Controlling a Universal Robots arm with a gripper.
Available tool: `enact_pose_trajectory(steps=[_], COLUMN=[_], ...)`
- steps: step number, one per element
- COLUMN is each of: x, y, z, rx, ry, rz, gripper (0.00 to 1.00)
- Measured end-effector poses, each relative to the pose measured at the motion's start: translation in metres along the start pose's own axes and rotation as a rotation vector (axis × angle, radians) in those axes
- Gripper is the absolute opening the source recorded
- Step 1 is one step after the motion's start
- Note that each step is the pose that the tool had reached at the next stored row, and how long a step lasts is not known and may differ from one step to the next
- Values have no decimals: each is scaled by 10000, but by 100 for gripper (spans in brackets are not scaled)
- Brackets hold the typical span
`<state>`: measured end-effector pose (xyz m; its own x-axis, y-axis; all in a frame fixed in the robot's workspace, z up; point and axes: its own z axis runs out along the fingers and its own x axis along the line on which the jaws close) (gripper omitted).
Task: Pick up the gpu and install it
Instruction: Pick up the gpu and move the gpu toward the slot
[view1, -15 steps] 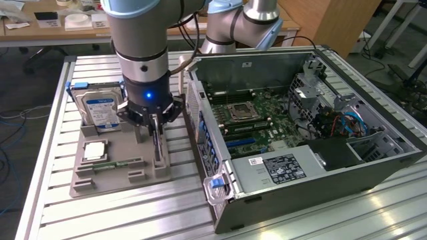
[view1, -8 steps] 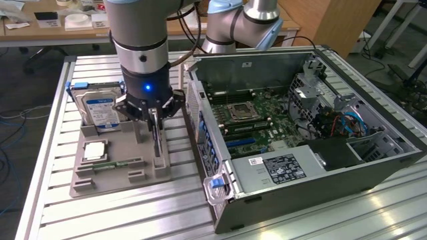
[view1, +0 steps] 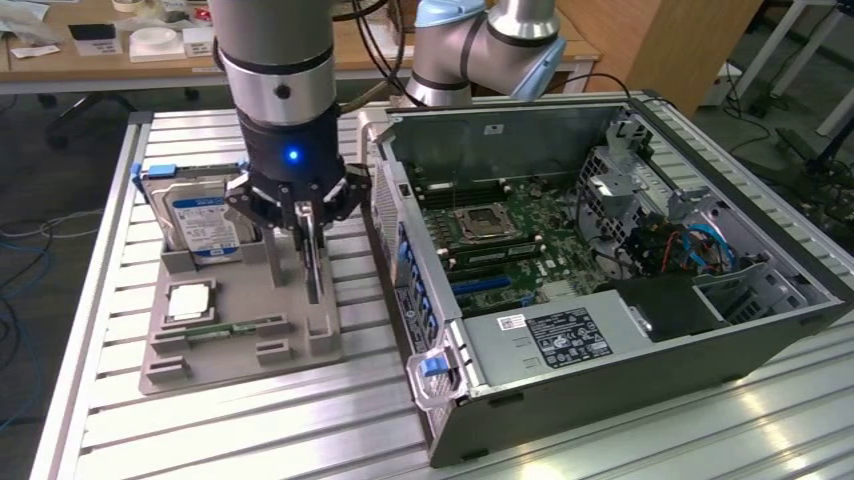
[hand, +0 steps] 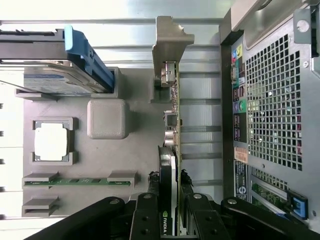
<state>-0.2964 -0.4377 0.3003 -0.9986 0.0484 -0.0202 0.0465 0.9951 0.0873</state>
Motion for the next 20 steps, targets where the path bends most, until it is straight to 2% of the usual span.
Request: enact_pose_trajectory(steps=[20], x=[-13], y=[48], z=[-545], rx=[-1], ry=[0], rz=[0], gripper=[26])
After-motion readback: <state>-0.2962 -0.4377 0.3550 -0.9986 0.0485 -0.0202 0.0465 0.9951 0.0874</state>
